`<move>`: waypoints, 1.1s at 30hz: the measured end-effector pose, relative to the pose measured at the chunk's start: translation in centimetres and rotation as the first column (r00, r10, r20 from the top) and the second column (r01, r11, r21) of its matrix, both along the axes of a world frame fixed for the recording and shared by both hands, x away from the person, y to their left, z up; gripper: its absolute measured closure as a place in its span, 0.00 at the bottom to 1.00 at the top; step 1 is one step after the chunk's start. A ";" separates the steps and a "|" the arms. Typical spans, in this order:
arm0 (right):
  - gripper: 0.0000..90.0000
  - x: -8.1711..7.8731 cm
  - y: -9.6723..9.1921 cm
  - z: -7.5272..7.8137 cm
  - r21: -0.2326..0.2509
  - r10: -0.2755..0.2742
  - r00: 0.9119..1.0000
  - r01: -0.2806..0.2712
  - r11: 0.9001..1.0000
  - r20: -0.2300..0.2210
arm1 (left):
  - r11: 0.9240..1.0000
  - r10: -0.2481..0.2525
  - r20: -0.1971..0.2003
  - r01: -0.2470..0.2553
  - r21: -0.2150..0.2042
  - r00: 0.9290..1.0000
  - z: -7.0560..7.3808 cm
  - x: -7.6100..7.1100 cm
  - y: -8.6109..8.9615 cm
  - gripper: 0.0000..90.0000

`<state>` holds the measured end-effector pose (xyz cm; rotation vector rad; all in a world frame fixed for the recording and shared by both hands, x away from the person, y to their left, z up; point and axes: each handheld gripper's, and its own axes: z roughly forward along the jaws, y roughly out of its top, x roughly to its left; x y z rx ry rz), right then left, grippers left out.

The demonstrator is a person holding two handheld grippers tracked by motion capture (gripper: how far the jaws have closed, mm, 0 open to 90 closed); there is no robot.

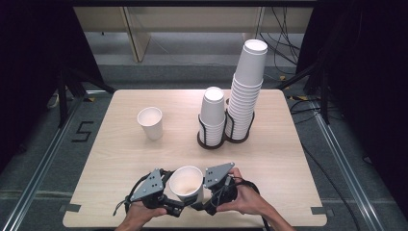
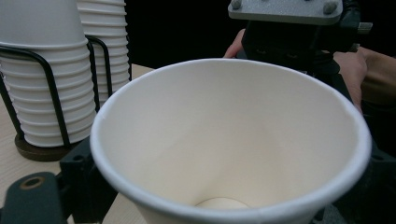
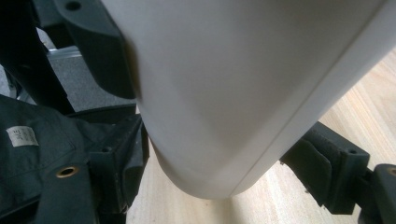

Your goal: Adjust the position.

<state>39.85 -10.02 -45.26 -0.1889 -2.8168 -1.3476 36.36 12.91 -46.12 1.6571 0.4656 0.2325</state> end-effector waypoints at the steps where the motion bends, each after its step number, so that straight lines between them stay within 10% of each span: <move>1: 0.26 0.0 0.0 0.0 0.003 0.000 1.000 0.000 1.000 -0.005 | 1.000 -0.001 -0.004 0.001 -0.011 1.000 0.0 0.0 0.1 0.14; 7: 0.22 0.4 -0.4 -0.2 0.015 -0.041 0.998 0.042 0.999 -0.045 | 0.999 0.027 0.000 -0.027 -0.030 1.000 0.0 0.4 0.5 0.15; 13: 0.23 0.8 -1.6 0.0 -0.013 -0.114 0.993 0.114 0.993 -0.010 | 0.991 0.122 0.031 -0.124 0.050 0.992 0.2 0.6 1.1 0.16; 22: 0.26 1.3 -4.0 0.1 -0.031 -0.223 0.974 0.224 0.974 0.025 | 0.933 0.318 0.070 -0.325 0.157 0.946 -0.1 1.8 2.8 0.16; 33: 0.27 1.3 -5.9 -0.2 -0.026 -0.296 0.955 0.296 0.955 0.025 | 0.871 0.454 0.070 -0.459 0.178 0.888 -0.7 3.0 4.5 0.15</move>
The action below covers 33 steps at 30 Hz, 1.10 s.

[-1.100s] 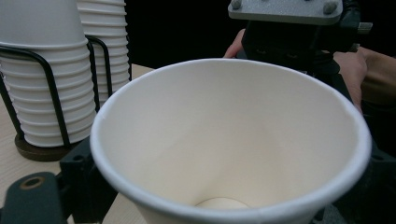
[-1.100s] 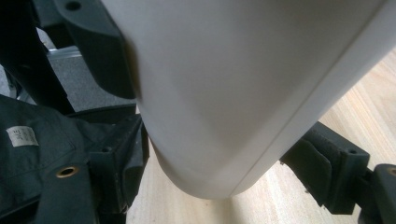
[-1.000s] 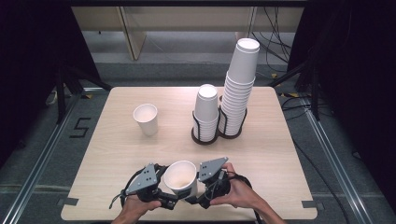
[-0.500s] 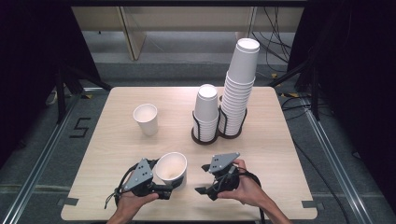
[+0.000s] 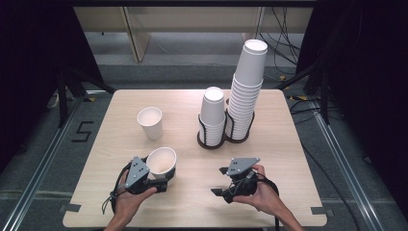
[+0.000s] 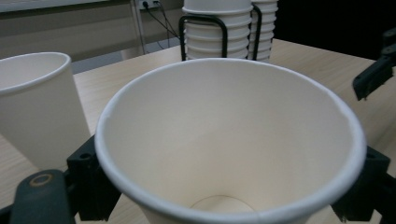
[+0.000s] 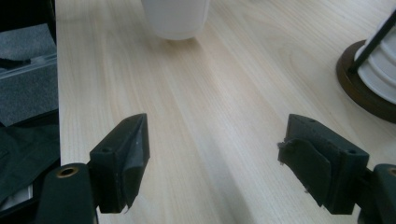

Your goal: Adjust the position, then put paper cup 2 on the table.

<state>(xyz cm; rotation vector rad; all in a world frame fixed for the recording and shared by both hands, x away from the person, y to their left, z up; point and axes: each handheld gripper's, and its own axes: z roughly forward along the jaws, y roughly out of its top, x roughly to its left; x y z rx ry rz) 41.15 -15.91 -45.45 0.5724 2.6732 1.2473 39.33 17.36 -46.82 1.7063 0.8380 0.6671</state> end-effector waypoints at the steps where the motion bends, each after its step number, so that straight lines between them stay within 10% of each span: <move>1: 0.27 0.0 -0.1 0.0 0.002 -0.005 1.000 0.005 1.000 0.006 | 1.000 0.014 -0.001 -0.014 0.006 1.000 0.0 0.1 0.2 0.15; 33: 0.24 0.1 -1.7 -0.9 -0.020 -0.049 0.999 0.049 0.999 -0.002 | 0.987 0.159 -0.007 -0.159 0.013 0.987 -0.6 2.4 2.7 0.15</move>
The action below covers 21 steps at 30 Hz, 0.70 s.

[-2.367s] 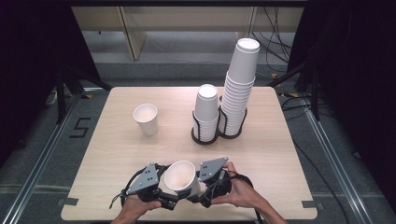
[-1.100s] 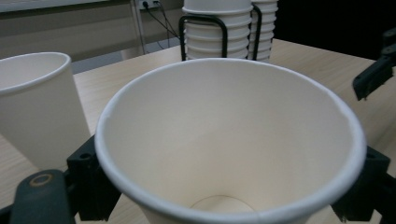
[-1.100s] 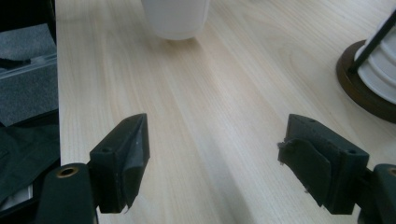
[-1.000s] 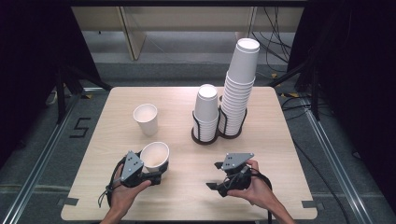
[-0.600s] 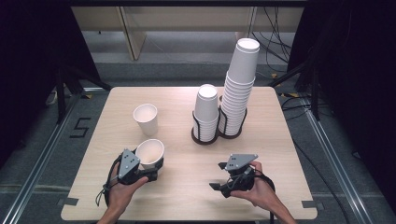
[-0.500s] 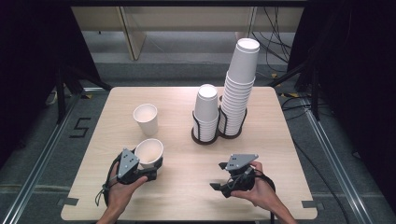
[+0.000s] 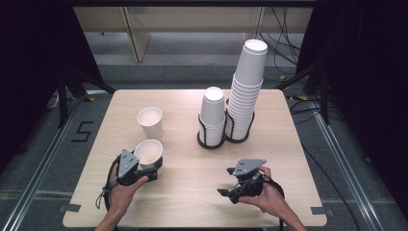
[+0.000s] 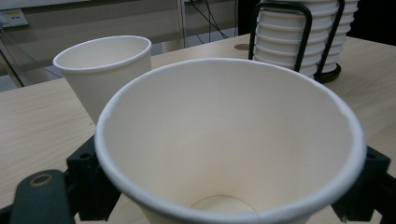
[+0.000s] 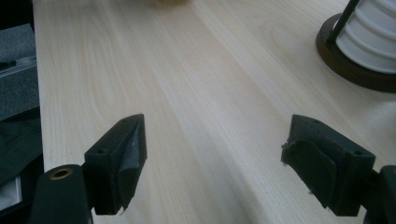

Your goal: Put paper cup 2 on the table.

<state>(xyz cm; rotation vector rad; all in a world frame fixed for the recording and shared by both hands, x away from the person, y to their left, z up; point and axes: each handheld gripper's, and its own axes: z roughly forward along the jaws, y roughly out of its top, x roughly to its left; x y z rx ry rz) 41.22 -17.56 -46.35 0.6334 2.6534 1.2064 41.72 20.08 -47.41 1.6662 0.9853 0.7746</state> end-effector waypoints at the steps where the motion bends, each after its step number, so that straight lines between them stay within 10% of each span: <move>1: 0.24 0.0 0.0 0.0 -0.005 -0.001 1.000 0.001 1.000 0.001 | 1.000 0.003 -0.003 -0.003 -0.001 1.000 0.0 0.2 0.1 0.15; 21: 0.23 0.2 -0.2 0.0 0.010 -0.029 0.999 0.029 1.000 -0.020 | 0.992 0.127 0.005 -0.127 -0.016 0.992 0.0 4.5 1.7 0.15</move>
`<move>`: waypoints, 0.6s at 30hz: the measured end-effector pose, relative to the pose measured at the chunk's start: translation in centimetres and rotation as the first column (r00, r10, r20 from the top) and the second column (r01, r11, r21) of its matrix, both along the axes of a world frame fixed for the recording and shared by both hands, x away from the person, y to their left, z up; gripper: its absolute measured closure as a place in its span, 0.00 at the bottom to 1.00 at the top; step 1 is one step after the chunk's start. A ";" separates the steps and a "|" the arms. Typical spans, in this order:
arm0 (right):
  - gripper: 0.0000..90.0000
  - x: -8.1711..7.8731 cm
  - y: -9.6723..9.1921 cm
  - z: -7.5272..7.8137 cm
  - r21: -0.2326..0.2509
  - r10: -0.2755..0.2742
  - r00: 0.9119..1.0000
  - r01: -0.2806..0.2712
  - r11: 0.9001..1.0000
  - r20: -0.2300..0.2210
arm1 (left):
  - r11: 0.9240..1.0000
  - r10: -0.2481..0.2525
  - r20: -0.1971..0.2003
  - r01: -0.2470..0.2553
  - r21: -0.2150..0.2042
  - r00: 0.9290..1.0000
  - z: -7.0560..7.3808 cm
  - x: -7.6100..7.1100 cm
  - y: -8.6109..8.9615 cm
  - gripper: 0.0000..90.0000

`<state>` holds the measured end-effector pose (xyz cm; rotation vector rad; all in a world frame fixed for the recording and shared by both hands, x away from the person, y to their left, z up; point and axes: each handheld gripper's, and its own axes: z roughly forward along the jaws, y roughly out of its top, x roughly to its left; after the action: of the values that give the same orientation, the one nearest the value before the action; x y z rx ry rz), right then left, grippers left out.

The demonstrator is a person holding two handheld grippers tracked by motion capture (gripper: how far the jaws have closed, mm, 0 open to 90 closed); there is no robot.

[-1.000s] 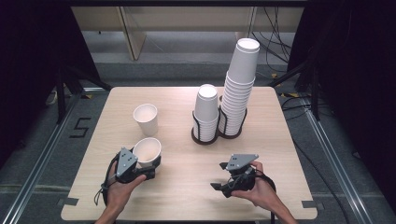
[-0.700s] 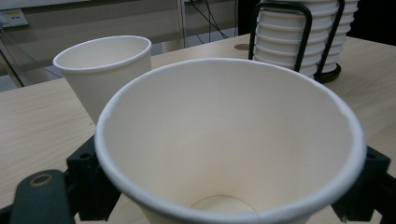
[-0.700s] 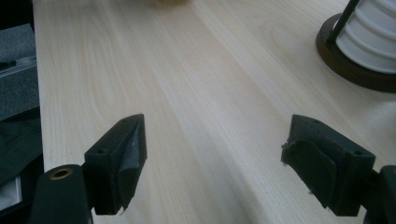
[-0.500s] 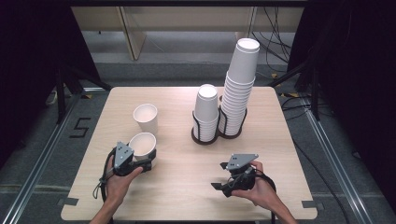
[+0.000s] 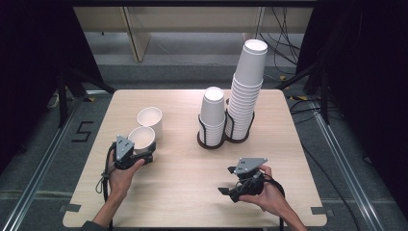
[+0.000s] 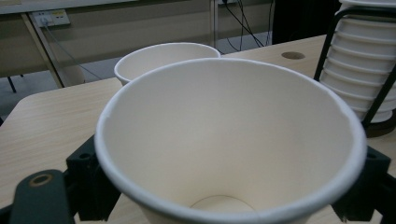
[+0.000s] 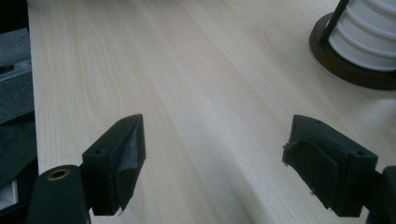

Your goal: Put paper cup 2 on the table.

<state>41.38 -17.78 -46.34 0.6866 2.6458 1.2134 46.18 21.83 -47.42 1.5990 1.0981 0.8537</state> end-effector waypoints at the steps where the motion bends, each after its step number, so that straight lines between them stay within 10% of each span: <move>1: 0.22 0.0 0.0 0.0 -0.005 0.004 1.000 -0.004 1.000 0.003 | 1.000 0.002 0.000 -0.002 0.001 1.000 -0.1 0.2 0.0 0.15; 18: 0.22 0.0 0.1 -0.1 -0.008 0.009 1.000 -0.009 1.000 -0.002 | 0.999 0.045 -0.014 -0.045 0.013 0.999 -1.1 2.1 0.5 0.15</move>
<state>41.36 -17.72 -46.42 0.6756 2.6562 1.2049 48.24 22.31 -48.50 1.5988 1.1450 0.8818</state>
